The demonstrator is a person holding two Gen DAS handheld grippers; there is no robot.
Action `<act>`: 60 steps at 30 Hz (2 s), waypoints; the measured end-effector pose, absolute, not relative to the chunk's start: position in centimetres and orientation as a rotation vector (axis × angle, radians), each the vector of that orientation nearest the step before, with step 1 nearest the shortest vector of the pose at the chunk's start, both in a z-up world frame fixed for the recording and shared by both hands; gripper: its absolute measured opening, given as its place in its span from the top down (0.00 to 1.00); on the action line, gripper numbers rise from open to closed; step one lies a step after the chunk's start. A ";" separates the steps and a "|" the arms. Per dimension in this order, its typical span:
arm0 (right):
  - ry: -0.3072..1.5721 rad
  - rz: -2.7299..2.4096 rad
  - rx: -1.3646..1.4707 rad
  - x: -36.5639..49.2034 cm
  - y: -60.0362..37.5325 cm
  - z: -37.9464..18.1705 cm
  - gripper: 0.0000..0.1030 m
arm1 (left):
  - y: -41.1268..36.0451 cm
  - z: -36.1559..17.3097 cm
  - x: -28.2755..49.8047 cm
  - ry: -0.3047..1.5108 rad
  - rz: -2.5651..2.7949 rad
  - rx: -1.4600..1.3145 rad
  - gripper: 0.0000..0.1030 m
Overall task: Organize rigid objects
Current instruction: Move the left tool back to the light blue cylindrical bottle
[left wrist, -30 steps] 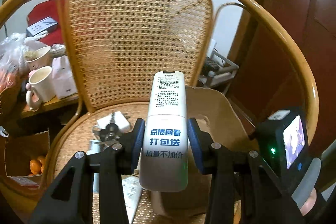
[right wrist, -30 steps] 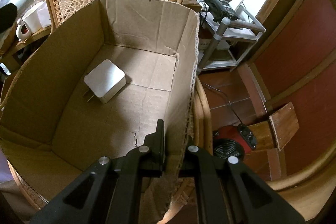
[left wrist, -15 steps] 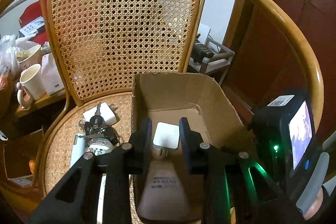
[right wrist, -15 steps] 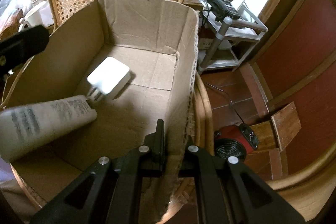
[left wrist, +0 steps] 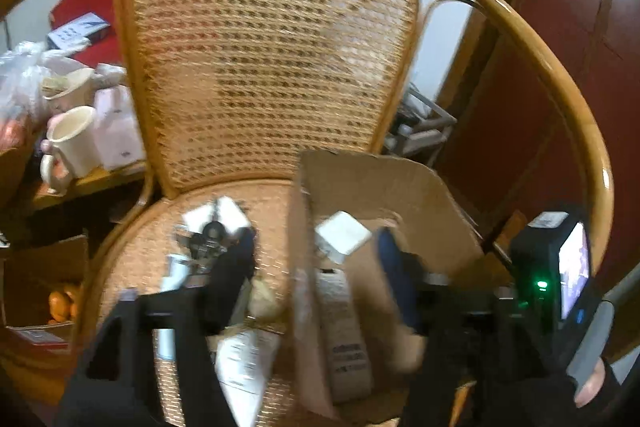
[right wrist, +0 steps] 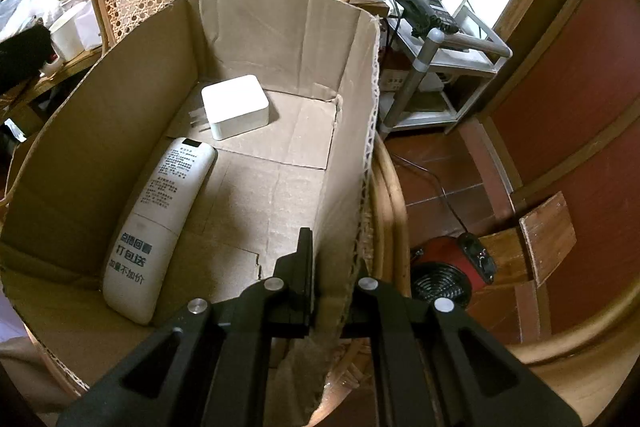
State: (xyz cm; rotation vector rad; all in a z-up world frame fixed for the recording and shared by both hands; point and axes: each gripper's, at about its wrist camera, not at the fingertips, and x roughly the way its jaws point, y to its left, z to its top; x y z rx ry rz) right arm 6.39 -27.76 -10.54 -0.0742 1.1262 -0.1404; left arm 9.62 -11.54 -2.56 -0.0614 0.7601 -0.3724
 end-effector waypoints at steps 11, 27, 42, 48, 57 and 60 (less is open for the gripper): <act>1.126 -0.140 -0.074 6.4 -27.8 -10.5 0.92 | -5.5 -3.4 12.1 0.837 -0.134 -0.091 0.03; 1.138 -0.136 -0.054 6.5 -27.7 -11.1 0.92 | -1.4 -8.6 16.1 0.971 0.019 0.029 0.03; 1.138 -0.136 -0.056 6.5 -27.7 -11.1 0.92 | -2.2 -13.0 16.6 1.072 0.000 0.172 0.03; 1.138 -0.137 -0.057 6.5 -27.7 -11.1 0.92 | -1.6 -13.1 16.6 1.085 -0.028 0.141 0.03; 1.140 -0.137 -0.056 6.5 -27.8 -11.1 0.92 | 0.2 -14.0 17.6 1.141 -0.126 0.001 0.01; 1.141 -0.137 -0.056 6.5 -27.8 -11.1 0.92 | 0.0 -14.0 17.5 1.137 -0.131 0.023 0.00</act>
